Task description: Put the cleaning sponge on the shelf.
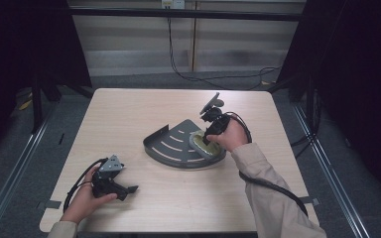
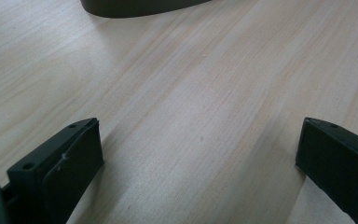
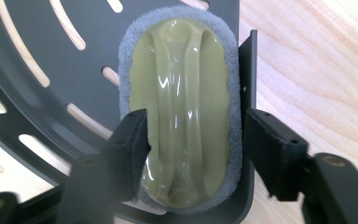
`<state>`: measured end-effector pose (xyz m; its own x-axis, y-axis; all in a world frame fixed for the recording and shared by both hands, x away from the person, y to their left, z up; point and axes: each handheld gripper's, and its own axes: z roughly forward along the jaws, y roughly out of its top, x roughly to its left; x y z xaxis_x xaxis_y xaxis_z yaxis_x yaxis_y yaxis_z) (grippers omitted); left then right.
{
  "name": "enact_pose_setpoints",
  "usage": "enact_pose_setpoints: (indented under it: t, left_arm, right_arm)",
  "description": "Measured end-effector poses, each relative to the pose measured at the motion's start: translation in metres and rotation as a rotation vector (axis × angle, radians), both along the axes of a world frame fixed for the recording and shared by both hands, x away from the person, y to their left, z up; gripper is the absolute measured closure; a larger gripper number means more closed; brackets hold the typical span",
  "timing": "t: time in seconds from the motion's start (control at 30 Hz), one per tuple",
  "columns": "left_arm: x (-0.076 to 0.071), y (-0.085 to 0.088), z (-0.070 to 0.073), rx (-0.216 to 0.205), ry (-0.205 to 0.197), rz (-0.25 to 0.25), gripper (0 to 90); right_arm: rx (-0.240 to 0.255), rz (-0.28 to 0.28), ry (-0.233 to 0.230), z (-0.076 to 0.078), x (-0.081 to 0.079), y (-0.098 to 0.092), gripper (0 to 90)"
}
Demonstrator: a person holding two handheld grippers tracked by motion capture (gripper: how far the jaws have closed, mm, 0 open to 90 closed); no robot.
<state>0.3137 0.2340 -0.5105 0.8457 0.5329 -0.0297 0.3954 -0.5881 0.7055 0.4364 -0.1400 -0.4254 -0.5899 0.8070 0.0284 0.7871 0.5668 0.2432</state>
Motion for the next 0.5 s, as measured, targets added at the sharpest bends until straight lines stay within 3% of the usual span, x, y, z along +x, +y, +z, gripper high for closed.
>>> enact_pose_setpoints:
  t: [0.5]
  left_arm:
    - [0.0000,0.0001,0.0000,0.001,0.000,-0.001,0.0]
  right_arm:
    - [0.001,0.030,-0.001,0.0100,-0.0051,0.0020,25.1]
